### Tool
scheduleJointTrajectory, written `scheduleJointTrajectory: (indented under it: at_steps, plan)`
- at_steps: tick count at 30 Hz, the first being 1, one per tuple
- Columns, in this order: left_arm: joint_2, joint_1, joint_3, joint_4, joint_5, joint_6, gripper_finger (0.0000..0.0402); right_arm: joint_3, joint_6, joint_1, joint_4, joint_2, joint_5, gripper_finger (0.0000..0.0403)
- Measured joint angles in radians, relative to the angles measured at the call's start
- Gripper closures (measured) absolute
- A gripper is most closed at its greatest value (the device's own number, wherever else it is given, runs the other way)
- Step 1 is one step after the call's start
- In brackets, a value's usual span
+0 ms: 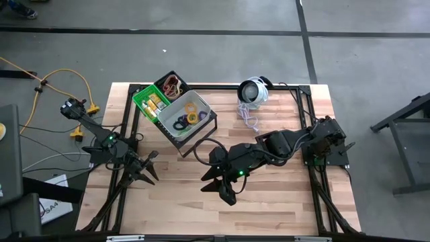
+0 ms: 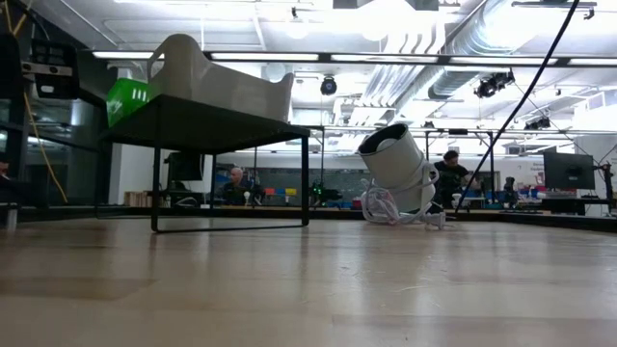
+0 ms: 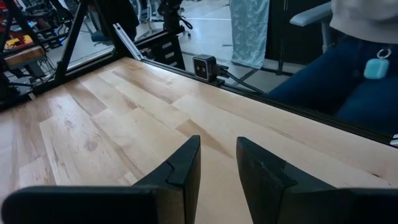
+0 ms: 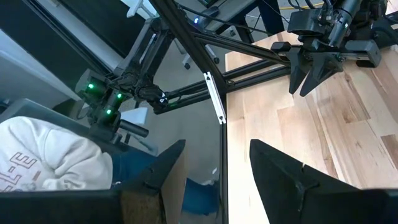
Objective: Pick & Place Office Desk Supplies
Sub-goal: Return to Home Position
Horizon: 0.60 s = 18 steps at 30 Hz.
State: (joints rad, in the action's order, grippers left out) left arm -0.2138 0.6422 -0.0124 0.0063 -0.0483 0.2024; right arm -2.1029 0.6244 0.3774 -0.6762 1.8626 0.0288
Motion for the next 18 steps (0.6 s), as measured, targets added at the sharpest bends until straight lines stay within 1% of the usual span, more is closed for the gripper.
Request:
scheduleJointTrajectory:
  at_steps: [15, 18]
  plan:
    - [0.0, 0.0, 0.0, 0.0, 0.0, 0.0, 0.0304, 0.0, 0.001, -0.039, 0.0, 0.0, 0.0, 0.0239]
    - [0.0, 0.0, 0.0, 0.0, 0.0, 0.0, 0.0304, 0.0, -0.043, -0.04, 0.0, 0.0, -0.03, 0.0239]
